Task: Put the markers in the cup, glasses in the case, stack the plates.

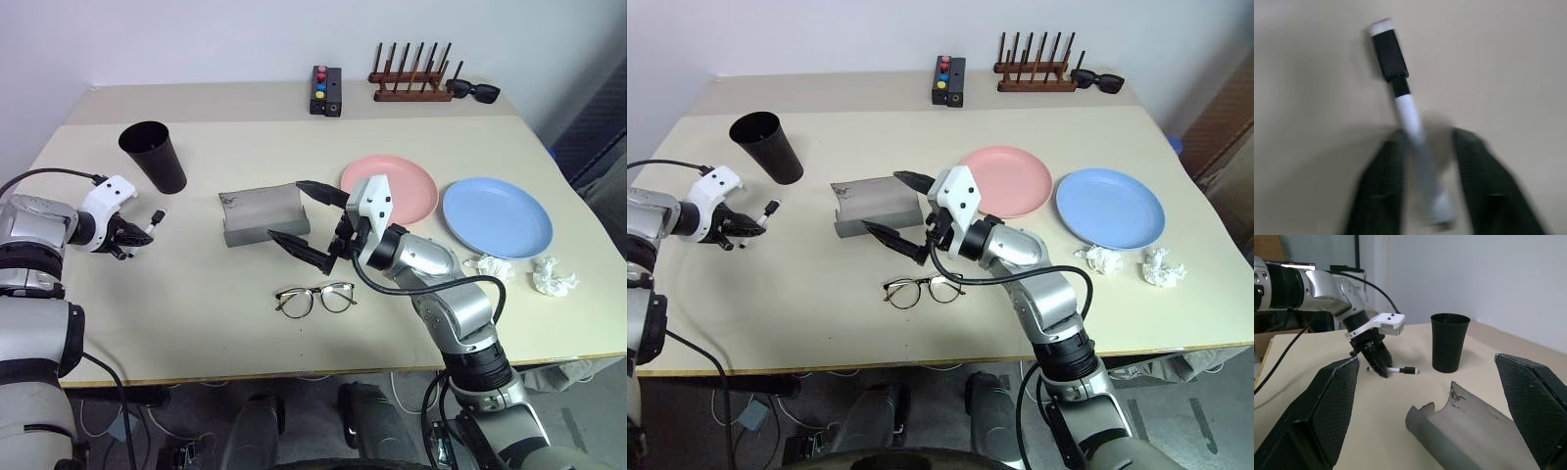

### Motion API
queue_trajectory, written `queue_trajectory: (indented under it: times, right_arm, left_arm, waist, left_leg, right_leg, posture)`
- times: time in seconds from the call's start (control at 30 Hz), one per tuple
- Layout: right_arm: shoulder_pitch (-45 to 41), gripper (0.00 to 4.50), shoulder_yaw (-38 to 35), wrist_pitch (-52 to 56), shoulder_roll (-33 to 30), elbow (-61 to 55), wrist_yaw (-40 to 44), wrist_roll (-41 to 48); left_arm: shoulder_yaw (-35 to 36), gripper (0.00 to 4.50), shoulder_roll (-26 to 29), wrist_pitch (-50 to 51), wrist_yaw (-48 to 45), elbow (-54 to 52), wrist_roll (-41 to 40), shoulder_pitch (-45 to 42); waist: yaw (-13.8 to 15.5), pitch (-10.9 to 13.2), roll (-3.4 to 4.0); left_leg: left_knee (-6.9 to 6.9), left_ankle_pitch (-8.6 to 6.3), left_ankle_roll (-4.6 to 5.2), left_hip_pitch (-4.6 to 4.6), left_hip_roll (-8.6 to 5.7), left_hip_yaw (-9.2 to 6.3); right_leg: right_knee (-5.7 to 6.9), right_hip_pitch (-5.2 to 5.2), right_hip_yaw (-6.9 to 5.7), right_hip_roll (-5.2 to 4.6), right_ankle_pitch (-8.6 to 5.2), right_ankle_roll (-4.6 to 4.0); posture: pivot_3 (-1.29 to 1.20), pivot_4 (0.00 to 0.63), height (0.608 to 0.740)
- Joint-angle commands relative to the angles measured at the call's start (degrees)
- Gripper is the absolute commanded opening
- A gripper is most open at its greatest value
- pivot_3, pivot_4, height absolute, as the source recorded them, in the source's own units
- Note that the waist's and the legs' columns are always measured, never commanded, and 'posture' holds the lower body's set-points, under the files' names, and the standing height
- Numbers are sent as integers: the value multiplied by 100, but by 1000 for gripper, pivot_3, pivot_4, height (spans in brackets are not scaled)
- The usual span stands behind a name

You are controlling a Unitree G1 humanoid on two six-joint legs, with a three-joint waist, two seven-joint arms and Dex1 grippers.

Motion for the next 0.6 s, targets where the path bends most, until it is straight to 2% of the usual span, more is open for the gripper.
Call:
queue_trajectory:
  times: [0.03,0.17,0.27,0.33,0.43,0.53,0.6]
  right_arm:
    - [-29,4500,-37,-24,-7,-315,-19,73]
    - [-45,4500,-26,-32,2,-285,-4,77]
    - [-101,4500,-29,-68,13,-205,14,60]
    - [-139,4500,-53,-90,13,-180,11,49]
    - [-265,4500,-127,-150,55,-77,-51,21]
    - [-406,4500,-155,-276,130,85,-159,-66]
    - [-427,4500,-137,-320,143,133,-161,-79]
  left_arm:
    - [38,57,-10,-29,46,65,88,84]
    - [274,57,25,-429,-192,-375,-163,283]
    - [916,57,-25,-344,-884,-1552,-1045,665]
    - [1321,57,-75,-123,-957,-2345,-1524,967]
    - [2017,57,-301,341,-526,-3441,-2234,1322]
    - [2929,57,-988,300,426,-4399,-3064,1443]
    - [3261,57,-1320,343,1053,-4670,-3318,1346]
  waist:
    - [-7,0,0]
    - [6,0,0]
    - [18,3,-5]
    - [20,5,-9]
    - [4,5,-10]
    - [2,6,-9]
    - [2,5,-9]
  left_leg:
    - [0,0,0,0,1,0]
    - [0,0,0,-1,2,-1]
    - [1,0,-1,-8,2,-1]
    - [2,0,-1,-16,6,-2]
    - [2,0,-2,-22,11,-4]
    - [0,0,-2,-16,11,-8]
    - [1,0,-2,-16,11,-9]
  right_leg:
    - [0,0,0,1,0,0]
    - [0,0,0,-1,0,-2]
    - [-4,-2,0,-8,0,-1]
    - [-8,-5,-1,-13,1,-2]
    - [-9,-11,-1,-21,2,-1]
    - [-5,-11,-2,-22,2,0]
    - [-3,-10,-4,-20,3,0]
  posture:
    - [0,150,735]
    - [0,150,735]
    - [0,150,735]
    - [0,150,735]
    - [0,150,735]
    - [0,150,735]
    - [0,150,735]
